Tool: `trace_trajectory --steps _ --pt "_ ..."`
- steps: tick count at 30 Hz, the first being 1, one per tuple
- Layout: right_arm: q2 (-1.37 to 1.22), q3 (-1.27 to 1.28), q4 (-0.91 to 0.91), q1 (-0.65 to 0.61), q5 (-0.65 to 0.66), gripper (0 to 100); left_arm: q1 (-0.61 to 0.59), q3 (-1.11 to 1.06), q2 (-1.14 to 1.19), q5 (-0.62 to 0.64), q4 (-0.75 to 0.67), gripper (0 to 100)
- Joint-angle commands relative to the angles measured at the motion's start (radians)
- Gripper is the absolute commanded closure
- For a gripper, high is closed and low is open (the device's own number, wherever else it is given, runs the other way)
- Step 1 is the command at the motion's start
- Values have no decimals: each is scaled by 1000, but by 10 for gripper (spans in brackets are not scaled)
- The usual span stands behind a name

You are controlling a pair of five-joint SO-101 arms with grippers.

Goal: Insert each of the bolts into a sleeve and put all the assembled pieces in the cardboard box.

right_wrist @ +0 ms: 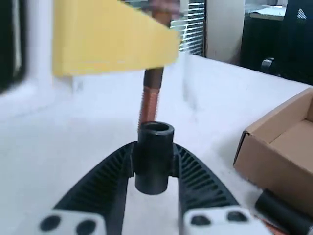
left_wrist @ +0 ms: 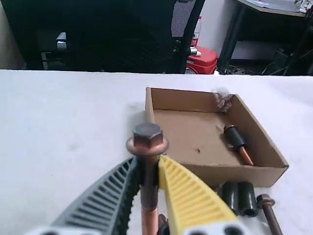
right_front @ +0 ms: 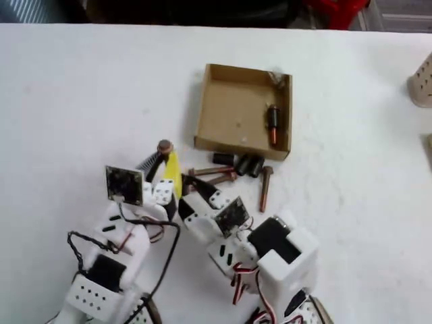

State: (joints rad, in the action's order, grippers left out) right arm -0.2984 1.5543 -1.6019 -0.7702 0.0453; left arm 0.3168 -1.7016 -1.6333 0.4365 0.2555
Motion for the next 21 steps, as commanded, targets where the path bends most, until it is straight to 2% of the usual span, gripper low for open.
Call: trace_trajectory --steps 1,8,15,21 --pt "4 2 -22 -12 3 983 10 17 -18 6 -37 980" --pt "4 6 -21 -19 2 983 16 94 -22 5 -26 980" --pt "4 6 1 -21 9 983 65 204 -22 6 218 980" --pt "4 6 -1 -21 9 983 65 218 -22 -14 253 980"
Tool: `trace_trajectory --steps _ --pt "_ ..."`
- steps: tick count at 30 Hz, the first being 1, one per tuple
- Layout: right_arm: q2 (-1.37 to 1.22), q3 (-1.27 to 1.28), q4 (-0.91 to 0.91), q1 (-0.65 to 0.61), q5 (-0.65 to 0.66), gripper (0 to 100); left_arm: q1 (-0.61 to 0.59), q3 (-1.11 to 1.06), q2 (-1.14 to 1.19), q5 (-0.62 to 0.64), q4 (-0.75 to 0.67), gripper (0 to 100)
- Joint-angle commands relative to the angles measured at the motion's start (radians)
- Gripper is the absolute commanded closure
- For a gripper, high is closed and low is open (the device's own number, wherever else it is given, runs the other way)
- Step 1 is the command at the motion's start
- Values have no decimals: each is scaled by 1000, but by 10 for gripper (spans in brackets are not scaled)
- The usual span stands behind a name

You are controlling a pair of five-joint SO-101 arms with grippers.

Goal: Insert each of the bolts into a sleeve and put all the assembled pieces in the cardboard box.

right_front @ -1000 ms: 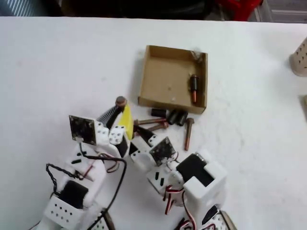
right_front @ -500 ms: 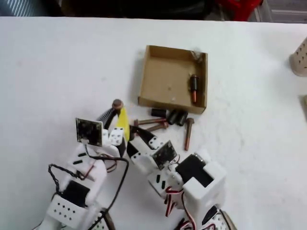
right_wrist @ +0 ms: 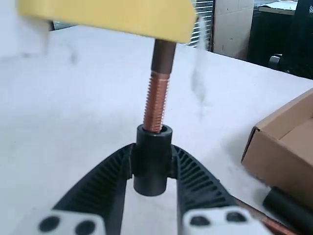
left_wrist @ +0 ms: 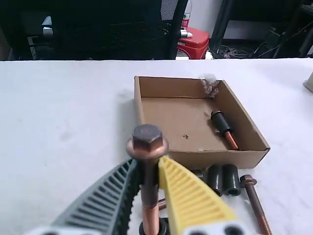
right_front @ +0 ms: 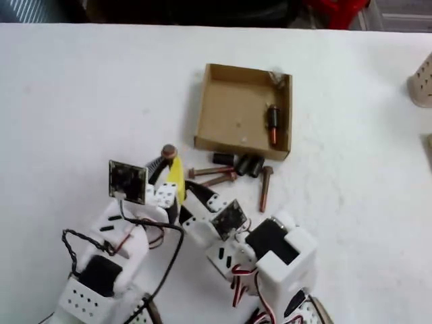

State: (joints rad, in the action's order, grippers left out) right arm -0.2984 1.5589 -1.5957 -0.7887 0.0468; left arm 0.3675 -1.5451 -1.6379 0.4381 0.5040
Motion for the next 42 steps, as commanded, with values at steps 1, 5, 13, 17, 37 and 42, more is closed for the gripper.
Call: trace_trajectory --steps 1,5,13,17,37,42 --pt "4 2 -7 -2 8 983 15 61 -18 -17 5 980" --pt "4 2 -7 -2 8 983 15 61 -18 -18 3 980" --pt "10 3 -8 5 9 983 15 64 -18 -69 34 980" --pt "16 8 -61 30 5 983 30 58 -18 -121 112 980" --pt "19 -6 -101 97 2 983 28 37 -18 -124 126 980" --pt "19 -5 -113 97 2 983 10 -12 -18 -126 118 979"
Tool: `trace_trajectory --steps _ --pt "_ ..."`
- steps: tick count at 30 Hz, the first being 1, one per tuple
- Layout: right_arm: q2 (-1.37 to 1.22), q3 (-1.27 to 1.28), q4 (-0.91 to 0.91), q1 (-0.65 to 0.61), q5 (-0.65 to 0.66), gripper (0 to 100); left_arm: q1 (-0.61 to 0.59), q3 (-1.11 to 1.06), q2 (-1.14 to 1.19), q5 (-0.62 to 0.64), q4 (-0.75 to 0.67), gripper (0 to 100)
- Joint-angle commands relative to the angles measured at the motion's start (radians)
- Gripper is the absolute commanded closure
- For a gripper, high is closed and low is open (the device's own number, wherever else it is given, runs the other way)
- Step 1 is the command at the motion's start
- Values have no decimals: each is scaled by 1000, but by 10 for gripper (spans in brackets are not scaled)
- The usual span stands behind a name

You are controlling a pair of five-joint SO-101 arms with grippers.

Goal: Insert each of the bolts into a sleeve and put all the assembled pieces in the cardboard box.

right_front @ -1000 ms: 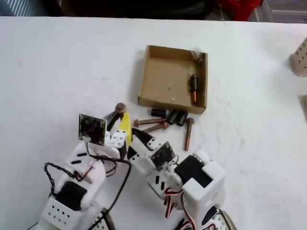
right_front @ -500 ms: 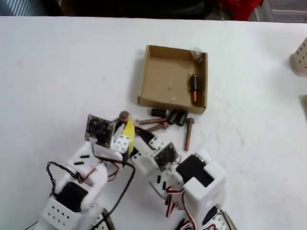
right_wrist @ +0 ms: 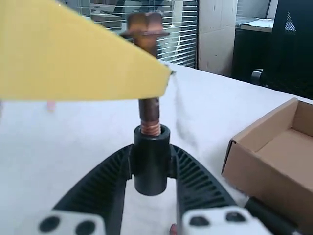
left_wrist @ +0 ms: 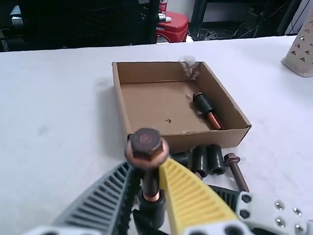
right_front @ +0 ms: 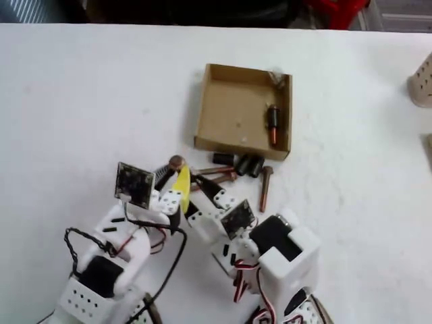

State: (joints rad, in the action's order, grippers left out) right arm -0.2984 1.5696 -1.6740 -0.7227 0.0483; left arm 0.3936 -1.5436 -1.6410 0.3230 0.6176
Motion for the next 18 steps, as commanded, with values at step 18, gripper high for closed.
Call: trace_trajectory --steps 18 --pt "21 -9 -35 27 0 983 -2 -101 -10 -87 3 817"
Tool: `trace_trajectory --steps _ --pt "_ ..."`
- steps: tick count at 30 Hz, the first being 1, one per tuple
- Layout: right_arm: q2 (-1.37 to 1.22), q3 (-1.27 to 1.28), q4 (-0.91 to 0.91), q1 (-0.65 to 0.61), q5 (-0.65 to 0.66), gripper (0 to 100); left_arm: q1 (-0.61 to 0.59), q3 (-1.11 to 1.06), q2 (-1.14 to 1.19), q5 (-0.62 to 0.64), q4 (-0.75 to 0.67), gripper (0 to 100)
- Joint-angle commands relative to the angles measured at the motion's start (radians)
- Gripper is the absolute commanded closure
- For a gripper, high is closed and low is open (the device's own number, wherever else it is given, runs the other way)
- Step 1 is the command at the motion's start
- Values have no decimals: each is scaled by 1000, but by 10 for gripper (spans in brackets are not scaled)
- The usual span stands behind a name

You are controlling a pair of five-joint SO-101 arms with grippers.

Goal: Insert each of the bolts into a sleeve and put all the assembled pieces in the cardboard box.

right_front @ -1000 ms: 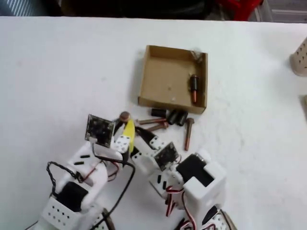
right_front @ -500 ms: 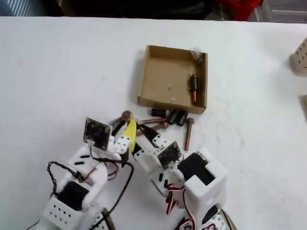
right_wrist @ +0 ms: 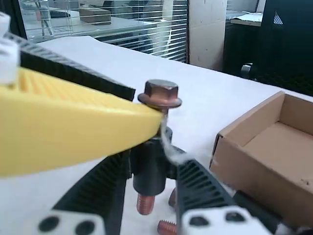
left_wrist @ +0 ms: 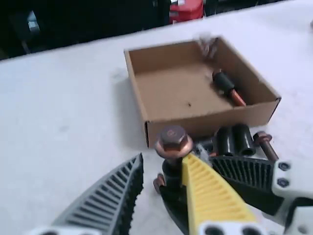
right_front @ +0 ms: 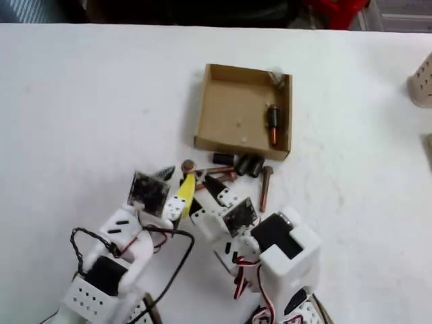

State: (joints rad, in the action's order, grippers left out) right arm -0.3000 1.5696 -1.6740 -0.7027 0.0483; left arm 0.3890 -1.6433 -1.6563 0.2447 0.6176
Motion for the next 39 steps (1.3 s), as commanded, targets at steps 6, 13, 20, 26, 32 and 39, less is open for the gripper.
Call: trace_trajectory --steps 6,13,20,26,32,39 --pt "22 -9 -35 10 0 983 1 0 1 -6 -32 812" --pt "22 -9 -35 10 0 983 -68 2 1 23 -150 812" --pt "22 -12 -35 8 0 983 -68 107 1 207 -187 812" --pt "22 -15 -33 10 0 983 -61 123 1 230 -186 814" --pt "22 -15 -33 10 0 983 -31 127 1 230 -120 815" --pt "22 -15 -33 10 0 983 -65 160 1 226 -114 816"
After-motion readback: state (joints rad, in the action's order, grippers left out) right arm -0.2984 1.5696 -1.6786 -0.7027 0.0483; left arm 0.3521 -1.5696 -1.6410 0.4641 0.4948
